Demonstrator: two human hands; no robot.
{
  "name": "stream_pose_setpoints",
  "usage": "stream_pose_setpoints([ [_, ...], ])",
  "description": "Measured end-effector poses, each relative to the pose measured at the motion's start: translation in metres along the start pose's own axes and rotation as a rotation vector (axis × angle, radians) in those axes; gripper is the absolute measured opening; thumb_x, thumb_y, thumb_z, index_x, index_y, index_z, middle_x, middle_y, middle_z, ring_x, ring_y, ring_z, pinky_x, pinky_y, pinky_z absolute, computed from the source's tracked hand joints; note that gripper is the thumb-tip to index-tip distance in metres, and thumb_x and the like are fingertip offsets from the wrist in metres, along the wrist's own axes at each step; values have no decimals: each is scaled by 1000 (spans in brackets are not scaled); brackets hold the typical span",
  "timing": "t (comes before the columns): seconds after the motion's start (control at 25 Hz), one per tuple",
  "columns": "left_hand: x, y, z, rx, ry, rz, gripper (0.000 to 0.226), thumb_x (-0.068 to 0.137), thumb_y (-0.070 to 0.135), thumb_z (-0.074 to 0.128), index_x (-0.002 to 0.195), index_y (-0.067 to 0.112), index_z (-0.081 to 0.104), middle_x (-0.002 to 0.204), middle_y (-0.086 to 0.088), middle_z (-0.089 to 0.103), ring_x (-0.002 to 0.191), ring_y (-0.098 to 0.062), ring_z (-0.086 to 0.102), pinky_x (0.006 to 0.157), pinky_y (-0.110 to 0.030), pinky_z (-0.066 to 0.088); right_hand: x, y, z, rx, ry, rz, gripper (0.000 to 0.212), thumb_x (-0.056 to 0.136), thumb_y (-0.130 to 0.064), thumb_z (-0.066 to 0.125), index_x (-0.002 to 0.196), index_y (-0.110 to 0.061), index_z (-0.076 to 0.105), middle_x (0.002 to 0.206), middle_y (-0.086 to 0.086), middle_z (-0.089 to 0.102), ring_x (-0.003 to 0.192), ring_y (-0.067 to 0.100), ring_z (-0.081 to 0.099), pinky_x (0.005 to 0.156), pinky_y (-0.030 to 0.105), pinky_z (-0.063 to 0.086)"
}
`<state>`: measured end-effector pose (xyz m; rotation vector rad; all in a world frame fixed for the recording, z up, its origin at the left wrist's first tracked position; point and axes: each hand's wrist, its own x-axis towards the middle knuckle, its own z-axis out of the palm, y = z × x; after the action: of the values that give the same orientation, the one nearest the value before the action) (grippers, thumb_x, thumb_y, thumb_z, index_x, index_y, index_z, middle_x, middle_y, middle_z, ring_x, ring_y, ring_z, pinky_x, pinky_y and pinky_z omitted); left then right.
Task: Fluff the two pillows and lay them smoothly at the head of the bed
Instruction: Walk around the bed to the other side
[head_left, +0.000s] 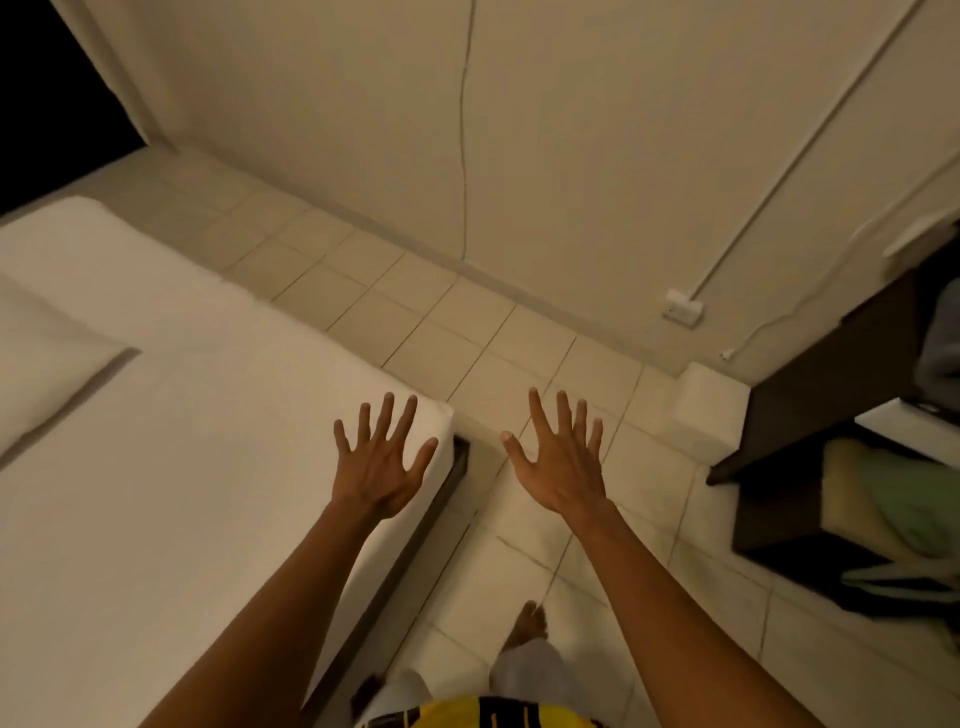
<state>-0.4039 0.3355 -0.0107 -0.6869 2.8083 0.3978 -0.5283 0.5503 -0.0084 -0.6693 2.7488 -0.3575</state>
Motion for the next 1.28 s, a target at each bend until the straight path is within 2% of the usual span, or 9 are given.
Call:
stream_pose_setpoints([
  [0.24,79,112,-11,-88,78,-41,79,87,73,-4,156,37,-15,167,-4,-13,153,-31,-14,122,-59,-11,99,78,-67,-19,-16,-67,73,97,-69,19,159,-38,-3,168,14,-1,154,37,-10,122,56,-9],
  [0.56,211,148,-22,5,30,-96,78,88,75,-5,155,37,-19,166,-5,-17,153,-32,-16,117,-58,-20,244,127,-112,45,-30,-39,72,98,-68,19,159,-36,-1,168,13,-2,154,37,-10,123,56,-8],
  [0.76,299,171,-35,11,8,-111,77,86,72,-9,152,37,-23,165,-4,-19,153,-32,-15,121,-62,-10,332,140,-133,43,-63,-74,74,97,-68,21,159,-36,-2,169,12,-1,154,36,-10,123,55,-8],
  [0.92,359,173,-54,8,0,-158,78,84,73,-15,153,37,-23,165,-3,-18,153,-32,-14,121,-61,-10,403,142,-147,69,-86,-64,74,97,-68,20,160,-35,-1,168,13,2,154,38,-8,122,56,-6],
  [1.12,431,172,-77,-58,25,-261,88,76,78,-16,153,35,-22,165,-4,-19,152,-32,-17,121,-61,-13,504,124,-159,31,-116,-173,73,97,-68,18,159,-35,-3,168,12,2,154,37,-9,123,56,-7],
  [1.28,470,163,-98,-91,67,-386,91,73,79,-19,154,36,-21,165,-5,-18,152,-33,-17,120,-60,-15,580,86,-171,18,-146,-338,72,98,-67,20,160,-35,0,169,10,2,155,34,-8,123,56,-7],
])
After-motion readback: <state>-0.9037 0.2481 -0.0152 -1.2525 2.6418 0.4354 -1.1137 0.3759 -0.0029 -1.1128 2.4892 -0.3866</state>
